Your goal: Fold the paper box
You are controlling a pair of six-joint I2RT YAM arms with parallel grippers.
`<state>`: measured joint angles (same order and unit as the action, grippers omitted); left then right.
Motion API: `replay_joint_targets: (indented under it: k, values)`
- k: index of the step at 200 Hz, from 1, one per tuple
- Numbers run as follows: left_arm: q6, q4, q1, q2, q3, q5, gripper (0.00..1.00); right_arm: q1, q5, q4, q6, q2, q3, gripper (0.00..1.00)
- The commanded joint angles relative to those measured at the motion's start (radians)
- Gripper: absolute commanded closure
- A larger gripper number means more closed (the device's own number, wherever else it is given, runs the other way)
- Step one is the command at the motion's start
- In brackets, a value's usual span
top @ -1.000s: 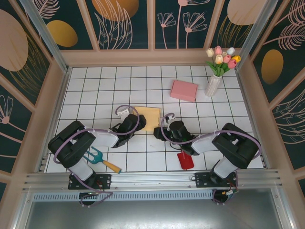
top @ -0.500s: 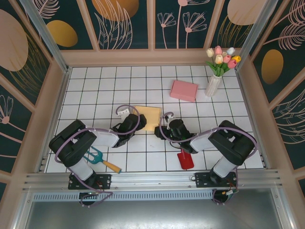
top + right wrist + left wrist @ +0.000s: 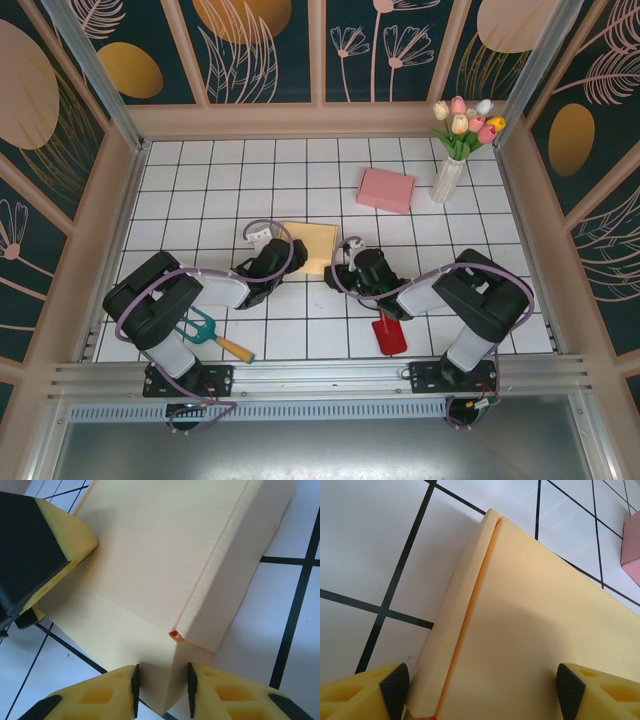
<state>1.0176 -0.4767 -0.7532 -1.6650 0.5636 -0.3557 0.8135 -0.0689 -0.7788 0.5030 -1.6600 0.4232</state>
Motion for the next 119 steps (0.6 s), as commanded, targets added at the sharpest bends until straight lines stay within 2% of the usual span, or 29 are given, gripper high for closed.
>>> replay_joint_targets:
  k: [1, 119]
  values:
    - [-0.019, 0.107, 0.006, -0.072, -0.019, 0.069, 0.23, -0.005, -0.003, -0.023, -0.055, -0.03, 0.02, 0.68]
    - [-0.062, 0.083, 0.005, -0.09, -0.02, 0.109, 0.27, -0.047, 0.079, -0.085, -0.124, -0.086, 0.025, 0.69]
